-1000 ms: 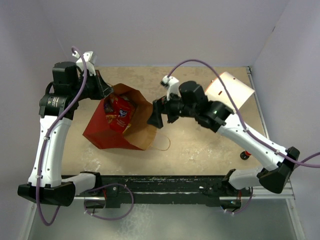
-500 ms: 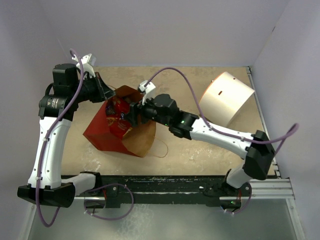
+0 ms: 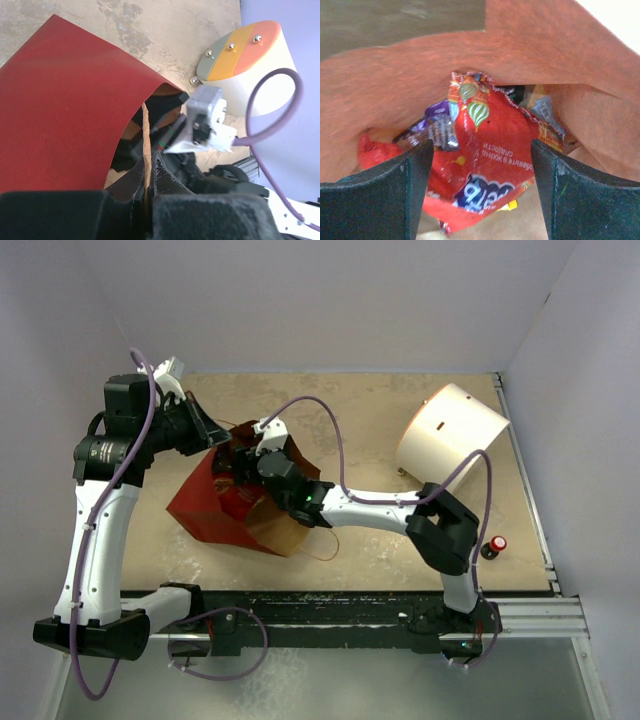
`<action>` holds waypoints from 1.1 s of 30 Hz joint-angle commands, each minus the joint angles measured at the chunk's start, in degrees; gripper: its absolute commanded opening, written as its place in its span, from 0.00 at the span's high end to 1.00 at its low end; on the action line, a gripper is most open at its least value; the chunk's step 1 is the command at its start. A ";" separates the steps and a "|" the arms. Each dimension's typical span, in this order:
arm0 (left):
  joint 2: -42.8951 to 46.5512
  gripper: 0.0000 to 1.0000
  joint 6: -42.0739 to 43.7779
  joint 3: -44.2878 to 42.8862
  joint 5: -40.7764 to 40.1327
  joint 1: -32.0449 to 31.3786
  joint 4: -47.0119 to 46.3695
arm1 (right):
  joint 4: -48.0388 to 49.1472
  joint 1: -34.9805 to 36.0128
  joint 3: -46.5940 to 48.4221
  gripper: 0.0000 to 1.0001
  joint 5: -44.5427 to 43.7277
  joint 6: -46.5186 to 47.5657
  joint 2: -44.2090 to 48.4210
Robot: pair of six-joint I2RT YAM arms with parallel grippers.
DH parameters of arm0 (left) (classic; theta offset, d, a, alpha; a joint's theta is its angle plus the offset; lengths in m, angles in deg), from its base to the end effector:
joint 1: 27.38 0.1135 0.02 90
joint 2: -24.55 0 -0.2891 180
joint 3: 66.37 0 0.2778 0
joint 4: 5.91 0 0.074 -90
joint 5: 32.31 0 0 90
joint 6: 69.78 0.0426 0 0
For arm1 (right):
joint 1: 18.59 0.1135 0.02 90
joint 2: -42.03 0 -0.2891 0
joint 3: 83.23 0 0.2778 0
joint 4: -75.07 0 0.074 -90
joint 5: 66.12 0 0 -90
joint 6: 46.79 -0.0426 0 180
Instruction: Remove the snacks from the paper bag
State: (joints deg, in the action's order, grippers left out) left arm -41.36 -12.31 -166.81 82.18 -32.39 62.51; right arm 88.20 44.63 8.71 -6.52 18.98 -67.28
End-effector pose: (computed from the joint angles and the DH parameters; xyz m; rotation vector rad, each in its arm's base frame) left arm 0.2221 -0.0372 0.4720 -0.2771 2.2049 -0.8322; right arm 0.2405 0.4288 0.2952 -0.1567 1.6783 0.7281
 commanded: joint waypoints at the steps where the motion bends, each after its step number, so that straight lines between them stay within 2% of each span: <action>1: 1.03 1.00 -2.29 -1.74 2.23 -0.31 -2.10 | 8.34 -0.15 5.66 0.20 -9.43 2.09 -4.10; 11: 0.90 1.00 -0.60 -5.00 1.61 -0.26 2.61 | 12.36 -0.19 15.43 0.22 -12.37 7.64 -15.61; 12: 1.40 1.00 -0.75 -4.44 1.44 -0.27 2.52 | 12.44 -0.15 16.06 0.25 -12.77 8.27 -16.43; 15: 2.00 1.00 -0.55 -3.99 0.30 -0.26 3.88 | 12.97 -0.12 16.69 0.44 -12.12 9.61 -17.49; 17: 2.10 1.00 -0.18 -4.35 -0.44 -0.30 5.01 | 13.07 -0.16 16.33 0.53 -11.11 9.43 -17.29; 21: 2.68 1.00 0.10 -4.76 -2.67 -0.26 6.26 | 11.83 -0.10 15.83 0.77 -7.61 7.52 -15.25; 28: 2.97 1.00 0.68 -5.24 -6.85 -0.26 7.94 | 6.34 -0.03 15.80 1.00 1.05 0.76 -9.47; 33: 2.05 1.00 0.63 -7.07 -8.13 -0.26 8.85 | 1.71 0.04 16.42 1.00 4.35 -3.07 -5.89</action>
State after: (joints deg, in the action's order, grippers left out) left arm -40.16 -12.71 -170.15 75.45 -32.39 71.18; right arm 90.08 44.74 23.29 -6.08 21.03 -80.77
